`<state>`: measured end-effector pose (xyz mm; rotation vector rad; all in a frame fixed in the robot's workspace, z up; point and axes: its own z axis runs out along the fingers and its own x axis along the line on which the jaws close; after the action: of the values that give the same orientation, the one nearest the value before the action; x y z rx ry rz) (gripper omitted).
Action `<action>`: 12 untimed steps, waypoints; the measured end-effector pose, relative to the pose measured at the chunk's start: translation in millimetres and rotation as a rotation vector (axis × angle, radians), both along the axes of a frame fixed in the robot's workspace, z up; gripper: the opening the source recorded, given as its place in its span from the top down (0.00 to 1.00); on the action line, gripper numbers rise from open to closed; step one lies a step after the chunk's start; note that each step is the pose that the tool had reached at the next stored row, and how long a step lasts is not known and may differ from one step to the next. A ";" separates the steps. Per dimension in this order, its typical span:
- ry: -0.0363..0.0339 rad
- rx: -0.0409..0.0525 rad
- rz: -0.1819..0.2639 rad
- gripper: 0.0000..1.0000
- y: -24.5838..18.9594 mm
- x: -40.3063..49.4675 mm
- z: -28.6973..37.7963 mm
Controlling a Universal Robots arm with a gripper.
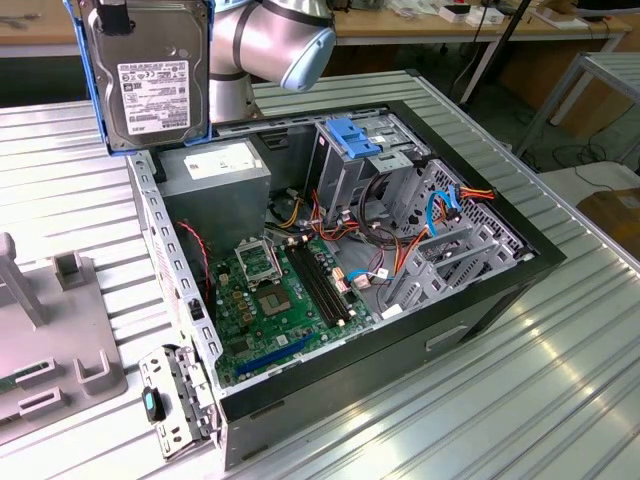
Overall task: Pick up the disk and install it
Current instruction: 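Pick up the disk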
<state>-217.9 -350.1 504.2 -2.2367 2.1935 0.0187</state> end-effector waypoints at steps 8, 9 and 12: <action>0.0001 -0.0001 0.000 0.63 0.0 10.7 0.0; 0.0001 0.0000 0.000 0.63 0.0 11.5 0.0; 0.0000 0.0000 0.000 0.63 0.0 15.7 0.0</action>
<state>-202.2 -350.1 504.2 -2.2367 2.1935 0.0187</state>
